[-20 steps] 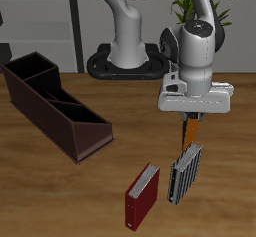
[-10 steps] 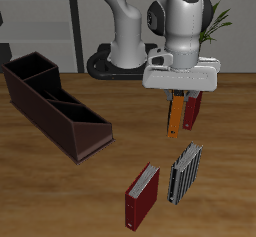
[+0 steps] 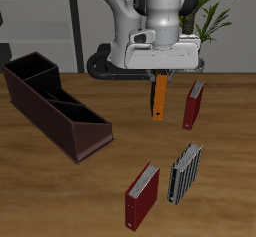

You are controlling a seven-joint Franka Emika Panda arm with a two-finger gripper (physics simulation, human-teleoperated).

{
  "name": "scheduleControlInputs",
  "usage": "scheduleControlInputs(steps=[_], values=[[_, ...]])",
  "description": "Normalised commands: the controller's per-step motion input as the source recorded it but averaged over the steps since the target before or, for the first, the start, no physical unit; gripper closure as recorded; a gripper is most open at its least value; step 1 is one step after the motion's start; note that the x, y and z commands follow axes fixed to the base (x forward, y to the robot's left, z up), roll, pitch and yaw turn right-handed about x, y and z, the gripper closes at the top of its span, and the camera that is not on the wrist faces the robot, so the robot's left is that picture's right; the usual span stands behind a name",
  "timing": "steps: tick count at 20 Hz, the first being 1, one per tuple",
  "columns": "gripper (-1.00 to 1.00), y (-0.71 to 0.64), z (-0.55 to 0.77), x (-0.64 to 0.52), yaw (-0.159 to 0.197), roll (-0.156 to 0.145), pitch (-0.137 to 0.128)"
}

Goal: Place the orange book into the right desk caddy's left compartment

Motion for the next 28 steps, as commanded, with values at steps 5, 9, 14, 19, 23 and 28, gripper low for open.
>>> scheduleControlInputs(steps=[5,9,14,19,23,28], values=[[1.00,-0.33,0.24,-0.17,0.096,-0.004,-0.012],[1.00,-0.35,0.45,-0.37,0.143,0.019,-0.044],[1.00,-0.19,0.22,-0.15,0.096,-0.008,-0.018],[1.00,-0.29,0.16,-0.17,0.144,-0.001,0.056],[1.00,-0.25,0.22,-0.26,0.196,-0.047,-0.021],[1.00,-0.15,0.10,-0.11,0.151,-0.015,0.004]])
